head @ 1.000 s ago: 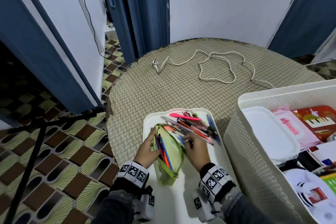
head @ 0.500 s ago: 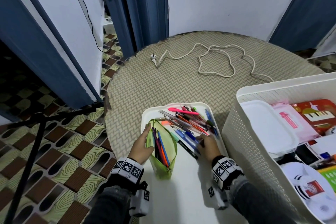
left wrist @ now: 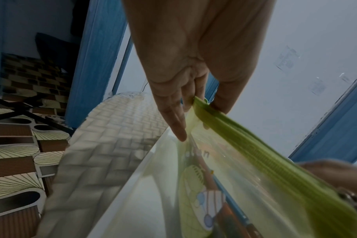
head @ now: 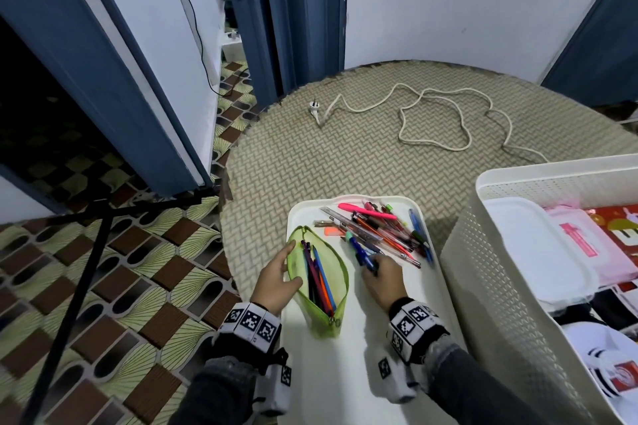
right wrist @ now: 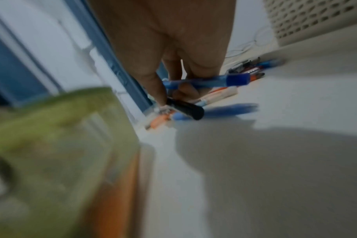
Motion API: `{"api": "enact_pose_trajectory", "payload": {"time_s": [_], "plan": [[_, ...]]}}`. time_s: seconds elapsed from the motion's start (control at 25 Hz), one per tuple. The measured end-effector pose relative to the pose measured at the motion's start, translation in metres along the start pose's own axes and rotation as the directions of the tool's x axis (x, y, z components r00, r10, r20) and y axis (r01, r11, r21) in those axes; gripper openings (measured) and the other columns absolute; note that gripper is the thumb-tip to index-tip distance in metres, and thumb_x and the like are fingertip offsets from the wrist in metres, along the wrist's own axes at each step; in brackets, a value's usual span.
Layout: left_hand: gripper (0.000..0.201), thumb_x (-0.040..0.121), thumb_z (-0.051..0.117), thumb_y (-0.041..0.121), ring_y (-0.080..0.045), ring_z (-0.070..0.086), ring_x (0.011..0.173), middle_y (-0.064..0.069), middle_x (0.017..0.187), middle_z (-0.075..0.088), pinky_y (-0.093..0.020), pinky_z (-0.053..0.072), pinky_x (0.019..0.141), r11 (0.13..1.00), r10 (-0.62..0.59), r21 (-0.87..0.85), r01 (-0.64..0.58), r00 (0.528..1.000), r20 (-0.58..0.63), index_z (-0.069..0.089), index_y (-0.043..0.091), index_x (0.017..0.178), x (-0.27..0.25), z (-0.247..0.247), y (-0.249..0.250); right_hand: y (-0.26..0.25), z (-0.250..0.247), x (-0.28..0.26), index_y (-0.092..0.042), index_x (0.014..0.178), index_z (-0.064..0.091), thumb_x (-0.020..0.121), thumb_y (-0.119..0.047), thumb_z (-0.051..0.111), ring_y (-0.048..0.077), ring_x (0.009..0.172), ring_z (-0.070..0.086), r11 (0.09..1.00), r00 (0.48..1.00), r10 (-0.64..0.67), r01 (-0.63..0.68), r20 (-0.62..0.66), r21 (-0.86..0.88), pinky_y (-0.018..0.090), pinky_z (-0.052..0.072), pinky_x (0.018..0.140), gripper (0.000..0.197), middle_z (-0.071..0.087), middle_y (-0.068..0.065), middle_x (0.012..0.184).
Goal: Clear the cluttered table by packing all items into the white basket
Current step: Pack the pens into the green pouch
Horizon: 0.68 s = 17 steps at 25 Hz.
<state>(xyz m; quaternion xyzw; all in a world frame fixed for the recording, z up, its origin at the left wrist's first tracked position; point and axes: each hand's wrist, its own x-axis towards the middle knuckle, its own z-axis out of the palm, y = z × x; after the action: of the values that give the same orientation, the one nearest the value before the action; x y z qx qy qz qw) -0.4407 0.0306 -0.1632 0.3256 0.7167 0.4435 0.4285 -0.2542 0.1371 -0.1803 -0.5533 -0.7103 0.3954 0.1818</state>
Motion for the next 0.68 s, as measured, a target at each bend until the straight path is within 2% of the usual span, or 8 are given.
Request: {"api": "enact_pose_trajectory", "payload": {"time_s": [0.08, 0.16, 0.2, 0.28, 0.36, 0.44, 0.52, 0.68], "plan": [[0.077, 0.079, 0.056, -0.015, -0.019, 0.045, 0.130, 0.001, 0.143, 0.045, -0.033, 0.040, 0.106, 0.999, -0.020, -0.041, 0.020, 1.000, 0.007, 0.040, 0.029, 0.140, 0.000, 0.000, -0.004, -0.021, -0.009, -0.001, -0.002, 0.097, 0.065, 0.087, -0.003, 0.061, 0.014, 0.068, 0.051, 0.959, 0.994, 0.020, 0.011, -0.107, 0.282, 0.013, 0.035, 0.055, 0.012, 0.061, 0.005, 0.081], [0.080, 0.073, 0.059, -0.004, -0.021, 0.046, 0.129, 0.000, 0.143, 0.047, -0.044, 0.041, 0.107, 0.996, -0.032, -0.077, 0.034, 0.999, 0.023, 0.041, 0.049, 0.131, -0.002, 0.001, -0.006, -0.044, -0.014, -0.006, -0.008, 0.090, 0.065, 0.084, -0.005, 0.066, 0.006, 0.064, 0.052, 0.911, 0.987, -0.036, 0.097, -0.157, 0.401, 0.006, 0.039, 0.057, 0.007, 0.061, -0.001, 0.073], [0.081, 0.069, 0.059, 0.002, -0.022, 0.048, 0.128, 0.000, 0.141, 0.049, -0.046, 0.042, 0.105, 0.995, -0.040, -0.087, 0.043, 0.999, 0.028, 0.042, 0.057, 0.125, -0.003, 0.002, -0.006, -0.052, -0.013, -0.007, -0.011, 0.089, 0.065, 0.083, -0.007, 0.069, 0.005, 0.065, 0.056, 0.897, 0.985, -0.076, 0.136, -0.157, 0.420, 0.007, 0.041, 0.061, 0.008, 0.062, -0.004, 0.071], [0.081, 0.064, 0.059, 0.008, -0.023, 0.049, 0.126, -0.001, 0.140, 0.050, -0.048, 0.044, 0.103, 0.993, -0.051, -0.105, 0.054, 0.998, 0.031, 0.042, 0.063, 0.122, -0.003, 0.004, -0.005, -0.063, -0.008, -0.011, -0.013, 0.092, 0.066, 0.081, -0.009, 0.072, 0.011, 0.072, 0.063, 0.883, 0.988, -0.118, 0.152, -0.103, 0.444, 0.018, 0.049, 0.070, 0.013, 0.067, -0.002, 0.073], [0.084, 0.064, 0.057, 0.010, -0.025, 0.049, 0.127, -0.002, 0.142, 0.048, -0.048, 0.045, 0.102, 0.994, -0.053, -0.090, 0.056, 0.998, 0.043, 0.039, 0.058, 0.130, -0.003, 0.004, -0.005, -0.061, 0.001, -0.014, -0.014, 0.092, 0.067, 0.081, -0.012, 0.073, 0.010, 0.069, 0.063, 0.908, 0.990, -0.143, 0.136, -0.012, 0.397, 0.021, 0.048, 0.068, 0.013, 0.066, -0.003, 0.071], [0.085, 0.063, 0.056, 0.010, -0.027, 0.049, 0.127, -0.003, 0.142, 0.048, -0.050, 0.045, 0.101, 0.997, -0.040, -0.069, 0.044, 0.998, 0.056, 0.038, 0.064, 0.127, -0.003, 0.003, -0.006, -0.057, 0.007, -0.018, -0.015, 0.087, 0.066, 0.083, -0.015, 0.071, 0.000, 0.060, 0.052, 0.959, 0.982, -0.169, 0.144, 0.088, 0.243, 0.010, 0.038, 0.058, 0.006, 0.057, -0.010, 0.064], [0.085, 0.063, 0.056, 0.007, -0.027, 0.049, 0.127, -0.004, 0.141, 0.050, -0.050, 0.044, 0.102, 0.997, -0.020, -0.077, 0.025, 0.998, 0.062, 0.038, 0.065, 0.124, -0.002, 0.001, -0.008, -0.055, 0.011, -0.019, -0.010, 0.087, 0.066, 0.088, -0.013, 0.063, 0.009, 0.061, 0.049, 0.971, 0.982, -0.163, 0.142, 0.098, 0.193, 0.012, 0.038, 0.056, 0.004, 0.051, -0.009, 0.063], [0.084, 0.078, 0.056, -0.013, -0.020, 0.048, 0.129, -0.003, 0.143, 0.046, -0.045, 0.042, 0.106, 0.998, -0.012, -0.059, 0.016, 0.998, 0.054, 0.032, 0.032, 0.145, -0.004, 0.001, -0.005, -0.070, 0.007, -0.010, -0.008, 0.100, 0.071, 0.090, -0.012, 0.063, 0.017, 0.081, 0.062, 0.838, 0.985, -0.163, 0.166, -0.050, 0.519, 0.031, 0.054, 0.078, 0.014, 0.067, 0.007, 0.084]]}}
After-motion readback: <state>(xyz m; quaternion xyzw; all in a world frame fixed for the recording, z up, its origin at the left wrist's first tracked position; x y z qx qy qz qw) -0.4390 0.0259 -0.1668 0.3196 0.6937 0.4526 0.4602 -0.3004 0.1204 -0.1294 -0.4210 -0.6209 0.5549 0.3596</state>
